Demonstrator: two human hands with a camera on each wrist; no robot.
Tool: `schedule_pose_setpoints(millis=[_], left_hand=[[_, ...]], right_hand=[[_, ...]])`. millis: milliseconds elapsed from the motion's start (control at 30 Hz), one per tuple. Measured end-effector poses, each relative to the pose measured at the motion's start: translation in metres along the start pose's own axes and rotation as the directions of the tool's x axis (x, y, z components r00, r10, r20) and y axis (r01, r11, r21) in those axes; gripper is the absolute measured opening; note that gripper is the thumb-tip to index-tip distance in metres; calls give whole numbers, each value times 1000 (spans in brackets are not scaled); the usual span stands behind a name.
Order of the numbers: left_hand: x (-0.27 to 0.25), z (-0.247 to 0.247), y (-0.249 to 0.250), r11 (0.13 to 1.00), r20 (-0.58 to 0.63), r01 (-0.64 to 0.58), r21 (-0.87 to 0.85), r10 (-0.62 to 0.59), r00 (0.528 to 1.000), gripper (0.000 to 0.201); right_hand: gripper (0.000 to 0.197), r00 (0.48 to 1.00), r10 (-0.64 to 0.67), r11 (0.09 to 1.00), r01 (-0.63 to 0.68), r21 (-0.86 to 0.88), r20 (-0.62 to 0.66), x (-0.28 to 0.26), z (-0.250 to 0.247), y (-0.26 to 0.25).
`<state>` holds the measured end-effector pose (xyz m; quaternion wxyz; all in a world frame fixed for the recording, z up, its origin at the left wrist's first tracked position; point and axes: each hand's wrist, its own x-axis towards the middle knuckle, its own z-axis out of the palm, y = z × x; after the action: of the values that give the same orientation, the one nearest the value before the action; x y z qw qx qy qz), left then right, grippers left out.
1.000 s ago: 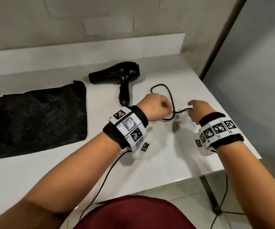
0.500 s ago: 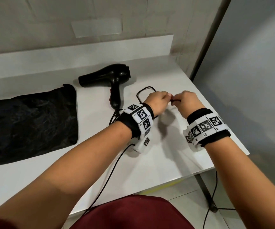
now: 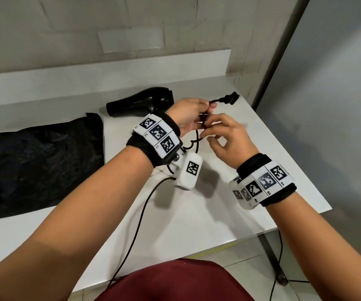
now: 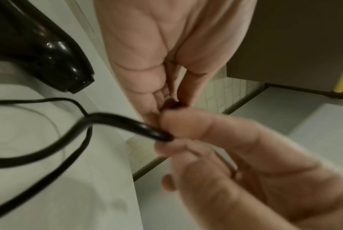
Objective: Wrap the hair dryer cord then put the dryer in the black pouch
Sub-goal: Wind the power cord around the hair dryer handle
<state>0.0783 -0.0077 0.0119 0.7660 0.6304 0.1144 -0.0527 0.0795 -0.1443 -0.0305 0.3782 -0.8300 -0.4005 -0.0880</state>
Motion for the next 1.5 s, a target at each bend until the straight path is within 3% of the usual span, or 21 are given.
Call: schedule_pose_setpoints(millis=[67,100,167,233,300,400,500,733,867,967,1033,1167,1200,1267,1400,1500], left_hand=[[-2,-8,3,999,-29,-37,-23,36,999,26],[-3,-11,4,998,-39,-53,-27,52,998,26],[-6,-17,5,997,-52,-79,-24,77,996,27],[-9,-21,5,996,-61,-86,-20,85,994,26],[-11,-23,4,996,-69,-84,-24,83,994,26],[-15,-27,3,995,-86,-89,-37,85,993,26],[-19,-35,3,994,-118,-97,-58,90,989,25],[-24,-75,2,982,-288,-156,-110,118,950,31],[-24,-91,-7,989,-322,-147,25,147,935,32],[-20,-94,-16,983,-367,-103,149,151,918,31],[-17,-97,-22,979,-438,-58,195,140,888,29],[-12,-110,-31,969,-628,35,246,132,767,40],[-12,-111,-32,961,-626,71,267,117,771,41],[-14,-102,-30,941,-559,141,308,60,827,39],[-15,-83,-28,933,-363,191,305,-71,929,75],[-14,-74,-29,860,-230,149,488,-38,972,67]], right_hand=[[18,985,109,992,-99,77,-134,1,4,4],[16,966,216,974,-203,95,-140,4,7,7],[16,905,426,901,-424,90,3,14,17,14],[27,809,550,817,-573,66,207,23,27,15],[35,711,601,731,-674,107,364,30,35,9],[25,664,596,648,-730,219,452,39,42,-2],[10,671,605,556,-742,375,429,40,44,-4],[30,673,717,539,-701,467,182,25,29,25],[32,647,752,476,-666,574,126,21,19,37],[32,661,743,452,-609,652,102,21,15,35],[32,679,730,441,-556,704,78,21,12,30],[33,710,704,401,-438,804,35,20,2,22],[34,722,691,389,-416,822,39,20,0,21],[35,754,654,378,-394,838,60,21,-3,18],[35,828,549,415,-389,822,115,22,0,9],[35,858,483,404,-394,826,173,22,3,3]])
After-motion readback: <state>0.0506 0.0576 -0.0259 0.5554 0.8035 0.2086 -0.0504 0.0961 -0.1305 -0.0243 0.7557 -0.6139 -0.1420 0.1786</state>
